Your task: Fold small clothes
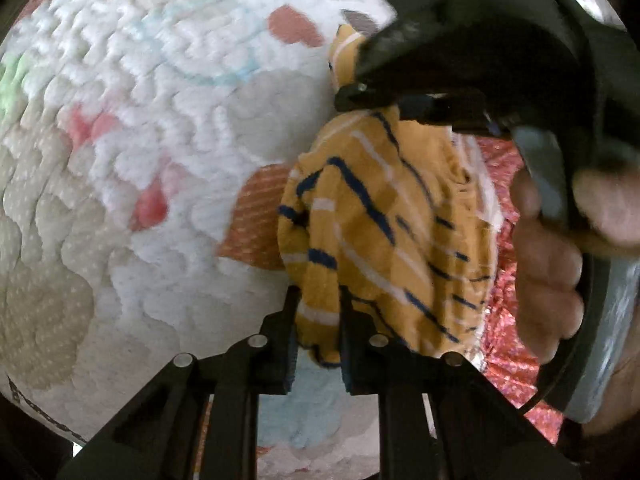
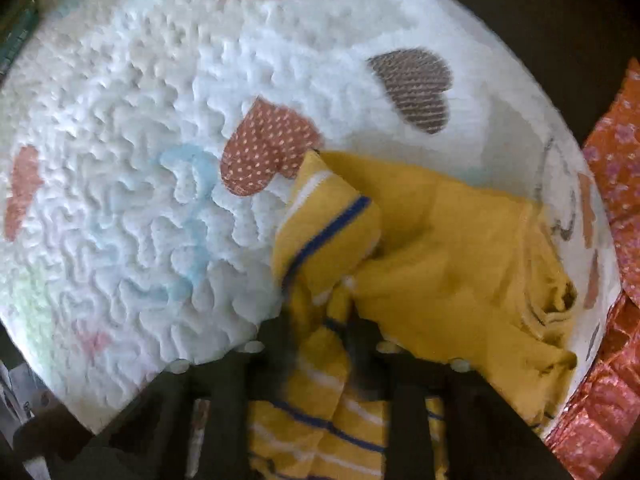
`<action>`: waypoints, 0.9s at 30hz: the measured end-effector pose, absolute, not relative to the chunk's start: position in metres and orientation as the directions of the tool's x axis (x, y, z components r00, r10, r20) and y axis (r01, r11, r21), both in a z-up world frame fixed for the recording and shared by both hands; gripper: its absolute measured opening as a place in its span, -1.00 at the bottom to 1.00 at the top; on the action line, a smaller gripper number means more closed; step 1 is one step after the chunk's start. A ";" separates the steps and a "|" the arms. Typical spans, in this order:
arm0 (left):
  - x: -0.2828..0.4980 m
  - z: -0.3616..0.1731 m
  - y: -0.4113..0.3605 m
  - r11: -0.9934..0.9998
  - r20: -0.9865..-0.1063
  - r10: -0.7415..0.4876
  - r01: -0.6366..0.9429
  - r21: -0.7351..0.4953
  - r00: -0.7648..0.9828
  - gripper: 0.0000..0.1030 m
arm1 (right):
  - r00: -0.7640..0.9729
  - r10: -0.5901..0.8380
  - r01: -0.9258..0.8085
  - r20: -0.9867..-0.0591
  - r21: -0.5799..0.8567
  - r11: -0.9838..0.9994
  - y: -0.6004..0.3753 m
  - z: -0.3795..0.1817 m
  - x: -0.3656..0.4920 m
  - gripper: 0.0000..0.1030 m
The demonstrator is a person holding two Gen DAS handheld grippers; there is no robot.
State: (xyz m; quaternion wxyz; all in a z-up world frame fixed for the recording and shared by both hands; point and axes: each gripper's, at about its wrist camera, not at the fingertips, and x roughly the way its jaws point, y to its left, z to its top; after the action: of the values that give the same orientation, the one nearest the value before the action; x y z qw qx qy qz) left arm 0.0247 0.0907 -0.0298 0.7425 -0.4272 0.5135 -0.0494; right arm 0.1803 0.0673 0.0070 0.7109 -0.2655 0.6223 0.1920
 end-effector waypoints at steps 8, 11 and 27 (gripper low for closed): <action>0.027 0.032 0.025 0.673 -0.661 -0.531 -0.209 -0.709 0.530 -0.71 | 0.252 0.229 -0.444 -0.940 0.098 0.891 -0.053 0.089 0.168 -0.67; 0.037 0.045 -0.015 0.688 -0.662 -0.554 -0.169 -0.706 0.505 -0.72 | 0.295 0.287 -0.376 -0.912 0.165 0.912 -0.108 0.120 0.166 -0.67; 0.051 0.058 -0.160 0.815 -0.766 -0.564 0.060 -0.576 0.308 -0.71 | 0.347 0.298 0.048 -0.889 0.334 0.941 -0.361 0.050 0.180 -0.43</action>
State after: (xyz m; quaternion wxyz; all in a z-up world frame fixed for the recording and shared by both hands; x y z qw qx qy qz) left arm 0.0505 -0.1602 0.0579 0.7760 -0.2279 0.5528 -0.2010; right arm 0.1801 -0.3614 0.0499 0.8064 0.1525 0.5662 0.0775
